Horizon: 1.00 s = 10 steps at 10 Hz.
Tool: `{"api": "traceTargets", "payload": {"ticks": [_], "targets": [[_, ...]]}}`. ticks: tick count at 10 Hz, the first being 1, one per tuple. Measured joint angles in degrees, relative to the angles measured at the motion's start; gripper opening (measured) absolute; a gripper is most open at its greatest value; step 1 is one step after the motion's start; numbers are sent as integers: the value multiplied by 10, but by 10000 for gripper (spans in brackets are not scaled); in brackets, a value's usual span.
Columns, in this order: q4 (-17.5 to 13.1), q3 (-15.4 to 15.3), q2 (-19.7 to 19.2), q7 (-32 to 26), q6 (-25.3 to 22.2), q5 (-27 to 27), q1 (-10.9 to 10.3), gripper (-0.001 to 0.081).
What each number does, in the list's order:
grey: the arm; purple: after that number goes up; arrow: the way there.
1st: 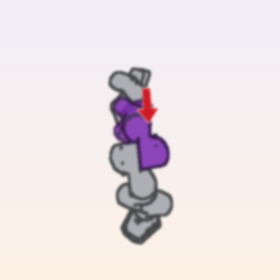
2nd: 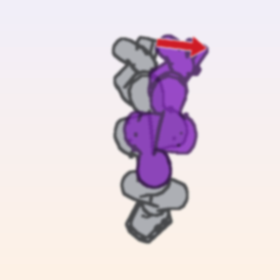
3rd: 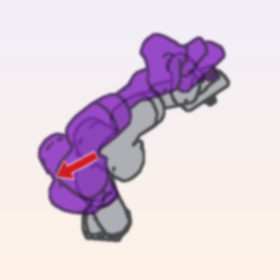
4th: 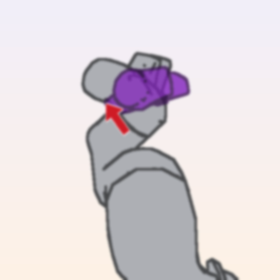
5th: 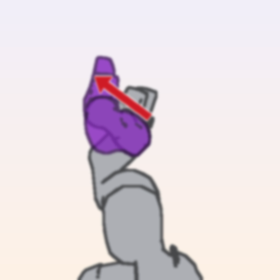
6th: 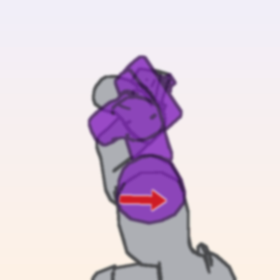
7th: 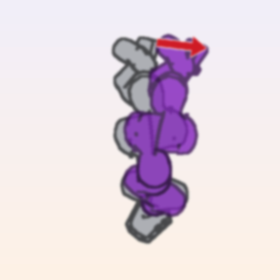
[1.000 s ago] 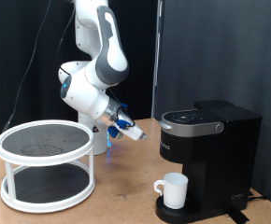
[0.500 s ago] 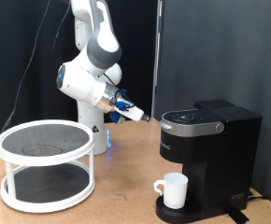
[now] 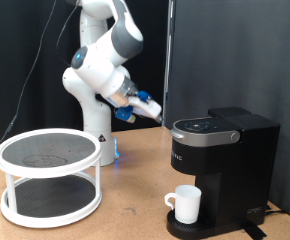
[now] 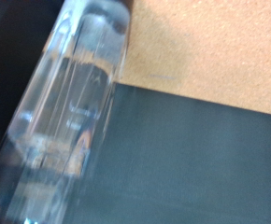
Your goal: Make a cup of coffee with the keurig machine
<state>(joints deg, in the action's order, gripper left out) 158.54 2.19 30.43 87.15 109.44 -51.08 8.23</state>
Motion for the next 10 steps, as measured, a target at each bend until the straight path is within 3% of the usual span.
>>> {"api": "traceTargets", "payload": {"ticks": [4, 8, 10], "targets": [[-19, 5, 65, 51, -51, 0, 1, 734], [-28, 10, 77, 80, -76, 0, 1, 734], [-32, 10, 77, 72, -72, -37, -1, 734]]}}
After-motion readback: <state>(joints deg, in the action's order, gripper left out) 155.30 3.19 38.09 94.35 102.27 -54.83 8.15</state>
